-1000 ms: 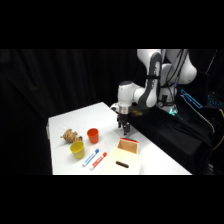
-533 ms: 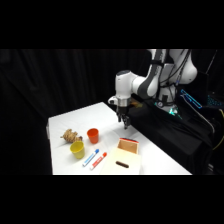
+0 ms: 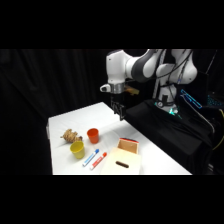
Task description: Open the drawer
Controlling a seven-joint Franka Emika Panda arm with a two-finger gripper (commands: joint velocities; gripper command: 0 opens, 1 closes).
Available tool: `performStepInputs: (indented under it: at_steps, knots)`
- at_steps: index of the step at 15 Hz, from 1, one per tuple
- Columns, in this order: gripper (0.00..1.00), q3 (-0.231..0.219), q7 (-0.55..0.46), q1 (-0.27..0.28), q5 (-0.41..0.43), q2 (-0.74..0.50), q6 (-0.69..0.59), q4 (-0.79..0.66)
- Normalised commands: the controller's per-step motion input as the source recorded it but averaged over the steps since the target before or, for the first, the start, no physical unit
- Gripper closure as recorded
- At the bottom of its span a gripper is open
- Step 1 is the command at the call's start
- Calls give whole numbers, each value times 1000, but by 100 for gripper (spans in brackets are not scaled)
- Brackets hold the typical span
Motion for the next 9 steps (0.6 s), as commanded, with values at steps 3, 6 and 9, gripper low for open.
performStepInputs:
  at_steps: [3, 6, 9]
  knots:
    - [0, -48, 90, 12, -161, -85, -476, 319]
    - [0, -40, 77, 17, -147, -68, -362, 260]
    - [0, -45, 26, 19, -110, -122, -267, 161]
